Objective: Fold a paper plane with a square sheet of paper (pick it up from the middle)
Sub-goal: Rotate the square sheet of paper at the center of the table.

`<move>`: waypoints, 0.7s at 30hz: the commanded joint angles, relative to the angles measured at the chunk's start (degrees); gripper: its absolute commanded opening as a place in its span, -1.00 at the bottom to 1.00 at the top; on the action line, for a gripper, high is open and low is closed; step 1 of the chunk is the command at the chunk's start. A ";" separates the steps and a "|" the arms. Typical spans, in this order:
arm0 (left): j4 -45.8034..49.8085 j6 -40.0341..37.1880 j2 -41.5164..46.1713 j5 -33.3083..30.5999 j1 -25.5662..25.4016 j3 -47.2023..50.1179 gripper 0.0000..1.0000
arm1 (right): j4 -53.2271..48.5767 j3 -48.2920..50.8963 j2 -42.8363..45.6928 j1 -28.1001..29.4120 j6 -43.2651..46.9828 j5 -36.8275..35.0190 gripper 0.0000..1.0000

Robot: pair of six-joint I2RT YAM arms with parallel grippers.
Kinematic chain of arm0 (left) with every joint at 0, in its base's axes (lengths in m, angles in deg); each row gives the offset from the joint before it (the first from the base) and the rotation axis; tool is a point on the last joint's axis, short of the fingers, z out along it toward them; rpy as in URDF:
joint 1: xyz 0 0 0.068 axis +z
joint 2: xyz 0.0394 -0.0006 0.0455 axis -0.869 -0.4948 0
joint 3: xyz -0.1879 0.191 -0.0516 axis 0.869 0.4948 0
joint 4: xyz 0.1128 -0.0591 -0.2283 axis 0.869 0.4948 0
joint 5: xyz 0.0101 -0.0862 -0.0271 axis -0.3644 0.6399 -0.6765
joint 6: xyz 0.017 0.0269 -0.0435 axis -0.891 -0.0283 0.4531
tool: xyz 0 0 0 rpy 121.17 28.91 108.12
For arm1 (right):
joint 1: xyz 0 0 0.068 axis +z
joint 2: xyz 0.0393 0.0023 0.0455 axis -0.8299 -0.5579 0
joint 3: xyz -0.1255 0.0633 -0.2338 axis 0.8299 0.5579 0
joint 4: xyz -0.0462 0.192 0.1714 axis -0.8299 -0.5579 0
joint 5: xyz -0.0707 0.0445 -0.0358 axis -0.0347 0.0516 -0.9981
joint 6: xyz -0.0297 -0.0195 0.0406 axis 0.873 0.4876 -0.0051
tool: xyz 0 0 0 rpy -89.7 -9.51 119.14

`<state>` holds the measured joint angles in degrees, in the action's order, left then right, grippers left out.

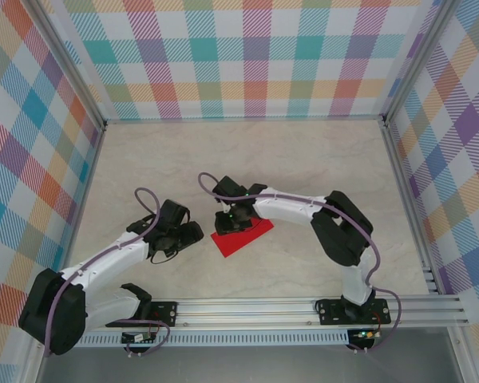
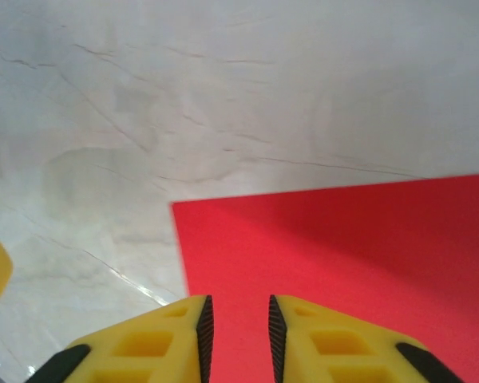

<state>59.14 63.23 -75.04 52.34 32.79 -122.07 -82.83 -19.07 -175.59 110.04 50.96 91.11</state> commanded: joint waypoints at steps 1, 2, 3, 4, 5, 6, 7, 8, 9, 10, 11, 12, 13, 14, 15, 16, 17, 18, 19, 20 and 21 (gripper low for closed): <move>2.05 0.63 1.49 -0.29 2.75 0.15 0.52 | -0.45 -3.08 -3.88 1.71 -5.89 -0.04 -0.56; 1.87 0.54 1.67 0.17 3.38 0.58 0.52 | -0.83 -3.65 -4.69 1.90 -6.55 -0.28 -0.59; 1.71 0.50 1.86 0.68 3.78 0.85 0.52 | -0.99 -3.97 -5.22 1.94 -6.97 -0.47 -0.60; 1.61 0.47 1.97 1.05 4.15 1.11 0.52 | -1.21 -4.12 -5.70 2.05 -7.32 -0.64 -0.61; 1.58 0.46 1.98 1.30 4.40 1.24 0.53 | -1.34 -4.11 -6.04 2.11 -7.43 -0.79 -0.61; 1.55 0.35 1.95 1.52 4.67 1.40 0.53 | -1.57 -3.96 -6.25 2.17 -7.41 -0.76 -0.61; 1.51 0.34 1.96 1.68 4.78 1.43 0.53 | -1.99 -3.93 -6.54 2.16 -7.18 -0.55 -0.61; 1.59 0.24 1.83 1.75 4.85 1.42 0.53 | -2.33 -3.77 -6.79 2.28 -6.78 -0.21 -0.61; 1.42 0.16 1.82 1.87 4.87 1.40 0.53 | -2.73 -3.44 -6.90 2.21 -5.92 0.44 -0.62; 1.41 0.00 1.70 1.96 4.94 1.27 0.53 | -3.19 -2.88 -6.91 2.29 -4.63 1.44 -0.61; 1.52 -0.13 1.67 2.04 4.96 1.13 0.53 | -3.74 -2.24 -6.83 2.24 -3.13 2.26 -0.61; 1.50 -0.27 1.62 2.11 5.00 1.00 0.53 | -4.42 -1.17 -6.36 2.28 -0.60 3.30 -0.61; 1.59 -0.37 1.47 2.21 4.96 0.84 0.53 | -5.32 0.37 -5.72 2.27 2.42 4.12 -0.60; 1.67 -0.63 1.50 2.24 4.96 0.76 0.53 | -6.28 1.77 -4.90 2.26 5.28 4.51 -0.59; 1.76 -0.86 1.48 2.45 4.96 0.65 0.53 | -7.65 3.63 -3.93 2.23 8.56 4.33 -0.58; 1.90 -1.02 1.49 2.41 4.97 0.57 0.54 | -9.18 5.24 -2.81 2.20 11.87 3.94 -0.58; 1.94 -1.20 1.50 2.49 4.96 0.51 0.54 | -10.34 6.71 -1.79 2.12 14.69 3.76 -0.57; 1.96 -1.42 1.39 2.58 4.96 0.46 0.54 | -11.44 8.31 -0.57 2.11 17.41 3.08 -0.55; 1.98 -1.51 1.32 2.71 4.96 0.37 0.54 | -12.21 9.83 0.81 1.87 19.33 2.18 -0.55; 1.95 -1.51 1.33 2.81 4.96 0.31 0.54 | -12.48 10.95 2.28 1.49 20.83 2.01 -0.54; 1.86 -1.48 1.28 3.00 4.96 0.36 0.54 | -12.52 11.87 3.94 0.91 22.15 1.58 -0.54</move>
<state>59.64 62.94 -73.97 54.38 36.92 -121.51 -86.61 -10.99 -173.78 111.79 64.08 94.39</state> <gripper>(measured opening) 0.768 0.228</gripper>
